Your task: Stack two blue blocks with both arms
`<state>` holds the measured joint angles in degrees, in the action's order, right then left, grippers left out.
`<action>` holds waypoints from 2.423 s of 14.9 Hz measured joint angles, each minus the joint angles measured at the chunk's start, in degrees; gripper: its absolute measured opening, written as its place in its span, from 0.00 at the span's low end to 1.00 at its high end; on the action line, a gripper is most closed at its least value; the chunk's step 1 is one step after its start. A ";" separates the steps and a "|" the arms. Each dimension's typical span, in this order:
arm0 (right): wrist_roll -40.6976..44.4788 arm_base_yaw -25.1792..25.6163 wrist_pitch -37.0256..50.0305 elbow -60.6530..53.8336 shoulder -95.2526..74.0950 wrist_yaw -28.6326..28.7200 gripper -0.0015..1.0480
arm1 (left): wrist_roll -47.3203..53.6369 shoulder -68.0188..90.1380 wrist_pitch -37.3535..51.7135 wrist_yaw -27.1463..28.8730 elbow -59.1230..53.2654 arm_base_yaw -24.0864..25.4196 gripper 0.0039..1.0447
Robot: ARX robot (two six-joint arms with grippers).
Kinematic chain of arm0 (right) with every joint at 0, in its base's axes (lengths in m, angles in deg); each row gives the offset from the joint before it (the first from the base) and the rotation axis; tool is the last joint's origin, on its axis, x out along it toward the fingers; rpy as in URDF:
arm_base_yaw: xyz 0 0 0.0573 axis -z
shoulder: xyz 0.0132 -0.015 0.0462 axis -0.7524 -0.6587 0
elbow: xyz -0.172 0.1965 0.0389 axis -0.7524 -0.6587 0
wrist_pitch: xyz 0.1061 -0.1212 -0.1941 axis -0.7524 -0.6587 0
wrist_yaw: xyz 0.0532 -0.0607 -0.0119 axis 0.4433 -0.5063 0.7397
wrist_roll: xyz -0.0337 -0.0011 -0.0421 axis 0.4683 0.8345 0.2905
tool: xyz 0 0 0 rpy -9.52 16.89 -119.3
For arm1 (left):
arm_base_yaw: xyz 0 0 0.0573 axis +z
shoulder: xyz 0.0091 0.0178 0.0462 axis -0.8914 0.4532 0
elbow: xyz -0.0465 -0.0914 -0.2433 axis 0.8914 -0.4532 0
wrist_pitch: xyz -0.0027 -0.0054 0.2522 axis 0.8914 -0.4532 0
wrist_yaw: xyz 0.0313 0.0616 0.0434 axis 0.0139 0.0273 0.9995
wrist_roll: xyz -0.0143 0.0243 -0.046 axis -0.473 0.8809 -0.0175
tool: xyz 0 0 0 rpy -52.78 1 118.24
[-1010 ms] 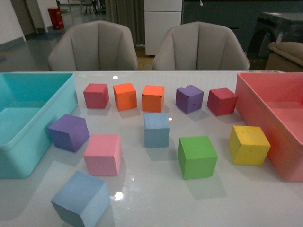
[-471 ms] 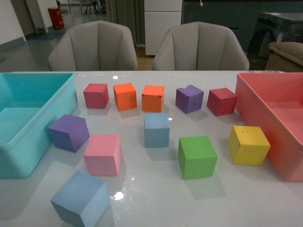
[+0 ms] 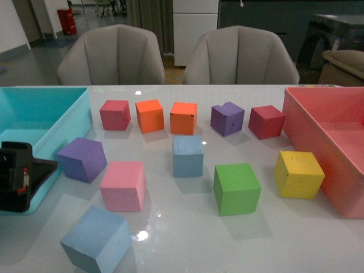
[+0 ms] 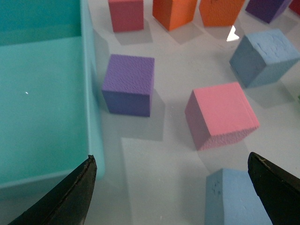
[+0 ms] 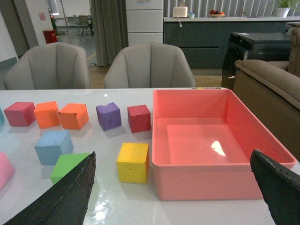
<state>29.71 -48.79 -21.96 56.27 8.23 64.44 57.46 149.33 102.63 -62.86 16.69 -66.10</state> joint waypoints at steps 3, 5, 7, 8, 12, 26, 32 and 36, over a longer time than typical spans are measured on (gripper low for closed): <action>0.00 0.00 0.00 0.00 0.00 0.00 0.94 | 0.52 1.27 -0.74 -0.11 -0.96 -2.34 0.94; 0.00 0.00 0.00 0.00 0.00 0.00 0.94 | 0.70 2.80 -0.39 0.28 -2.05 -3.56 0.94; 0.00 0.00 -0.02 0.00 0.00 0.00 0.94 | 0.39 5.16 1.25 1.62 -2.86 -5.81 0.94; 0.00 0.00 0.00 0.00 0.00 0.00 0.94 | -0.28 6.69 2.60 2.49 -3.06 -7.98 0.94; 0.00 0.00 0.00 0.00 0.00 0.00 0.94 | -2.93 8.44 2.82 3.45 -2.97 -11.19 0.94; 0.00 0.00 -0.02 0.00 0.00 0.00 0.94 | -5.84 21.22 8.09 7.85 0.52 -16.66 0.94; 0.00 0.00 -0.02 0.00 0.00 0.00 0.94 | -4.55 27.36 10.40 8.41 1.84 -17.27 0.81; 0.00 0.00 -0.02 0.00 0.00 0.00 0.94 | -4.33 23.02 7.80 8.55 1.62 -17.33 0.49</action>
<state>29.71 -48.79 -21.98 56.27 8.23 64.44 53.14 172.35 110.43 -54.31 18.31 -83.43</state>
